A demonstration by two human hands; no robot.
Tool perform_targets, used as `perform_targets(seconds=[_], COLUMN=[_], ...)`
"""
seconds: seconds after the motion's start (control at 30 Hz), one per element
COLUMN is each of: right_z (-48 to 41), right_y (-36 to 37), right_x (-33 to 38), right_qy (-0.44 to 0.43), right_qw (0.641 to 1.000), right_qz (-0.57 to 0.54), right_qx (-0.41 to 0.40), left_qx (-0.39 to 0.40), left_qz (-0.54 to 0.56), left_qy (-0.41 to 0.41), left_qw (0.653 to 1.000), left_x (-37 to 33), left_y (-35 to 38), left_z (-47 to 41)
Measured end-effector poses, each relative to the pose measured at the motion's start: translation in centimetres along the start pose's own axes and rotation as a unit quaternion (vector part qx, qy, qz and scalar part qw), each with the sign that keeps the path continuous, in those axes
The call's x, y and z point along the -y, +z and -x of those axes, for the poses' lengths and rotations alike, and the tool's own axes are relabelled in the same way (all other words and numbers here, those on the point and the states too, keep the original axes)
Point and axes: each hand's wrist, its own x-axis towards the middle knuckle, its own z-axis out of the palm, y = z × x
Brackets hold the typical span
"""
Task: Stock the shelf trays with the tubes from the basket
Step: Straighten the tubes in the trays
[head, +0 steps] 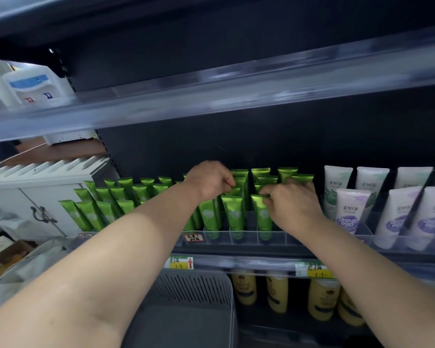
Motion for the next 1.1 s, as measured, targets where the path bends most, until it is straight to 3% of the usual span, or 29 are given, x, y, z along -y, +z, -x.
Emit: perform_targets(seconds=[0.5, 0.77, 1.1], right_z=[1.3, 1.3, 1.0], right_y=[-0.8, -0.6, -0.4], right_x=[-3.0, -4.6, -5.1], right_qy=[0.006, 0.005, 0.005], right_qw=[0.997, 0.998, 0.997], right_qz=[-0.034, -0.036, -0.056], right_qx=[-0.069, -0.057, -0.055], left_qx=[-0.051, -0.081, -0.026], left_qz=[0.017, -0.008, -0.094], left_qy=[0.059, 0.027, 0.020], left_qw=[0.997, 0.996, 0.995], left_x=[-4.6, -6.1, -6.0], left_y=[1.6, 2.3, 1.7], left_z=[-2.2, -5.2, -5.7])
